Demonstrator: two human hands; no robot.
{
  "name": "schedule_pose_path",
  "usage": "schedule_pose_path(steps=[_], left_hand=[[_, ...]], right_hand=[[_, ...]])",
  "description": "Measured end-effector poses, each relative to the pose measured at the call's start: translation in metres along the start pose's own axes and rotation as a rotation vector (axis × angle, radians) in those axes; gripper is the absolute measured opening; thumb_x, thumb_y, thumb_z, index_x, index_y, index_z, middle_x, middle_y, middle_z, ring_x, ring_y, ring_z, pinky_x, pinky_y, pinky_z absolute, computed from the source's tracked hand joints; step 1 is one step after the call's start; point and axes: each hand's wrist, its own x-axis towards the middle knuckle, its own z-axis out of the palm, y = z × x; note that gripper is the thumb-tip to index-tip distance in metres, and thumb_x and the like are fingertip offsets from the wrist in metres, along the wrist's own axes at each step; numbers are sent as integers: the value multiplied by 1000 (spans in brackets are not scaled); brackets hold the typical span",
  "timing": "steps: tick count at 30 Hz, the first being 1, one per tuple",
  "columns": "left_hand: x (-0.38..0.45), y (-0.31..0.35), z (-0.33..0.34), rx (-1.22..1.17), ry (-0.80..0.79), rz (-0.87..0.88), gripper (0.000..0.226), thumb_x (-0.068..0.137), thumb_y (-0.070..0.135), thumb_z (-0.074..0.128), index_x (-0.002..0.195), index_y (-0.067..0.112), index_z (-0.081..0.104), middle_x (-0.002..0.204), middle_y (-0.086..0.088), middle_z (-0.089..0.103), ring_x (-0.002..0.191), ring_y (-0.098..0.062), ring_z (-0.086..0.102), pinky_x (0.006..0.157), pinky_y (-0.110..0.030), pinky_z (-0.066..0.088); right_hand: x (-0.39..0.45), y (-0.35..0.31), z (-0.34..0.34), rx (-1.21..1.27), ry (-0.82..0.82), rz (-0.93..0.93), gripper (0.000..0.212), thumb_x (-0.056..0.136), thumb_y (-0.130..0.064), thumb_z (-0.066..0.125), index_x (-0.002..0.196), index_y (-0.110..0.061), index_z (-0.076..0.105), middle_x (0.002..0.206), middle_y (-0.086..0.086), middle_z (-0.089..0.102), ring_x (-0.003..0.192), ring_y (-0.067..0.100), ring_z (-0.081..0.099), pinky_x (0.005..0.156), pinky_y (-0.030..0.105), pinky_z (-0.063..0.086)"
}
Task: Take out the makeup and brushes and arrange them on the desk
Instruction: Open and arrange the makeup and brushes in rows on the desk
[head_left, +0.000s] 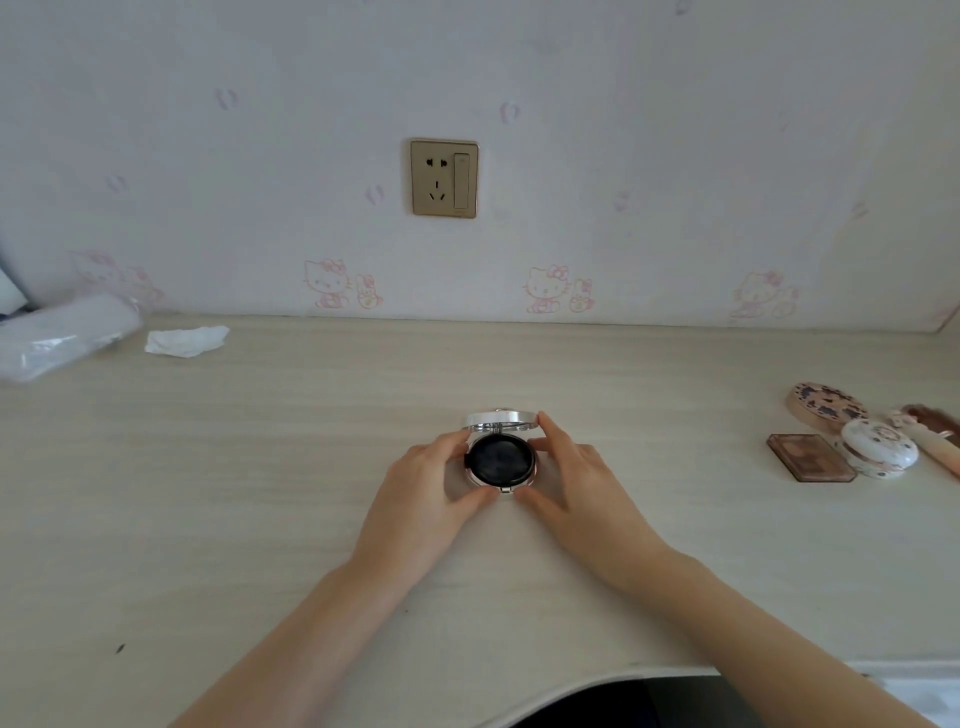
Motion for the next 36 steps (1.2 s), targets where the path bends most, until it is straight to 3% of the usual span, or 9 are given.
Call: schedule_pose_path(steps=[3,11,14,21,36], left_hand=[[7,-2,-1,9,-15,13,40,75,36,76,113,33,64,104,14,68,100,-10,58,78,-19,41],[56,-18,-2,44,-67,1,31,87,27,65,116,19,63,104,3,69,96,-18,63,83,-33,48],[76,-29,-2,54,-63,-12,32,88,27,64,118,19,61,103,2,70,94,-18,64,81,-32,48],[115,-51,-2,92,-28,-31,30,88,27,64,115,16,62,105,-2,68,96,-23,62,81,-33,47],[138,-69,1,118,54,-67,29,88,27,63,114,15,60,104,-5,69,97,-27,62,80,-36,48]], right_hand=[[9,1,4,2,11,5,72,91,-36,59,149,-25,18,132,-16,52,119,14,41,85,20,32],[72,3,14,60,40,24,74,87,-35,65,146,-15,27,133,0,56,120,23,51,95,27,38],[99,7,21,100,43,58,75,86,-34,67,146,-17,27,131,1,57,120,24,51,95,29,39],[149,11,35,132,16,53,74,87,-32,66,146,-15,25,127,1,60,115,24,55,82,22,34],[175,-1,42,7,-73,2,69,96,-28,52,149,-7,14,139,10,50,123,31,48,98,39,41]])
